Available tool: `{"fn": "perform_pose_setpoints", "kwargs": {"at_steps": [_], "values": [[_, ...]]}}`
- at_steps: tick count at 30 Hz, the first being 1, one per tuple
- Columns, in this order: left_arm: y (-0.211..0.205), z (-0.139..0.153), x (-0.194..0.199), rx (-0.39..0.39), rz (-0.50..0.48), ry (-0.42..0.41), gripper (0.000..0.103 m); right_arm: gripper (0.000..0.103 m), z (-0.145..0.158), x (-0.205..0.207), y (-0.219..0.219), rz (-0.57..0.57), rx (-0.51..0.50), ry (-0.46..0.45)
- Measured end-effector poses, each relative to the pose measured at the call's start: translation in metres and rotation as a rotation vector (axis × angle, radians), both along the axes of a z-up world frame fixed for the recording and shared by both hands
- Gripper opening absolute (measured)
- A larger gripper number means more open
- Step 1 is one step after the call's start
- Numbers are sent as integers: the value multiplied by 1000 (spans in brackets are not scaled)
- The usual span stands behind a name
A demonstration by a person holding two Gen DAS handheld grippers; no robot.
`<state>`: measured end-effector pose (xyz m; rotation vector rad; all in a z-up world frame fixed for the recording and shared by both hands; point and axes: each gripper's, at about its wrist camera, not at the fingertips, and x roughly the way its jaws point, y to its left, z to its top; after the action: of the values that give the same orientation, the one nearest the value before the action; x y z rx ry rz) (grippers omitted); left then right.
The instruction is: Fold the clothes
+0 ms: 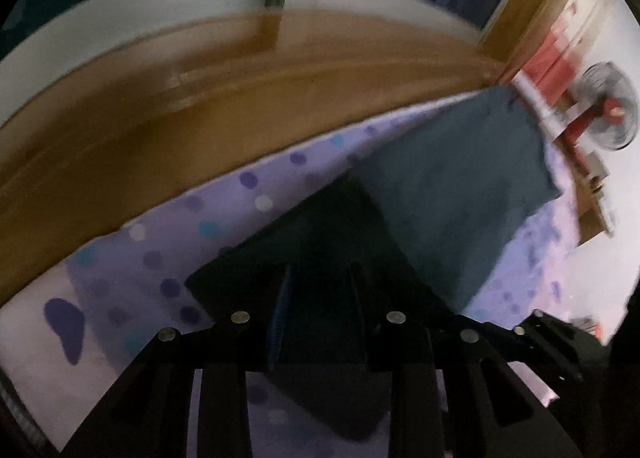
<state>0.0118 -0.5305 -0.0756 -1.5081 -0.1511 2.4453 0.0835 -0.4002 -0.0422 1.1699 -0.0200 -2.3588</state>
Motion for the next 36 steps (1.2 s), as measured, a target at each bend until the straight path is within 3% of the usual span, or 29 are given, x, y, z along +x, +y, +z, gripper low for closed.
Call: {"fn": "perform_pose_setpoints", "kwargs": {"at_steps": [3, 10, 13, 16, 22, 26, 33, 36], "values": [[3, -2, 2, -5, 18, 15, 31, 52, -14, -10, -2, 23, 17, -31], [3, -2, 6, 11, 95, 10, 31, 54, -16, -10, -3, 75, 37, -34], [4, -2, 5, -4, 114, 2, 32, 60, -16, -15, -1, 85, 13, -91], [7, -2, 4, -23, 118, -12, 33, 79, -16, -13, -7, 138, 16, -138], [-5, 16, 14, -45, 148, -25, 33, 80, -13, -1, -13, 114, 103, -148], [-32, 19, 26, 8, 210, -21, 46, 79, -4, 9, -14, 79, 125, -108], [-63, -2, 32, 159, 276, -75, 46, 79, 5, 15, -33, 32, 179, -40], [-63, -5, 32, 184, 269, -75, 47, 77, 5, 15, -48, 30, 206, -15]]}}
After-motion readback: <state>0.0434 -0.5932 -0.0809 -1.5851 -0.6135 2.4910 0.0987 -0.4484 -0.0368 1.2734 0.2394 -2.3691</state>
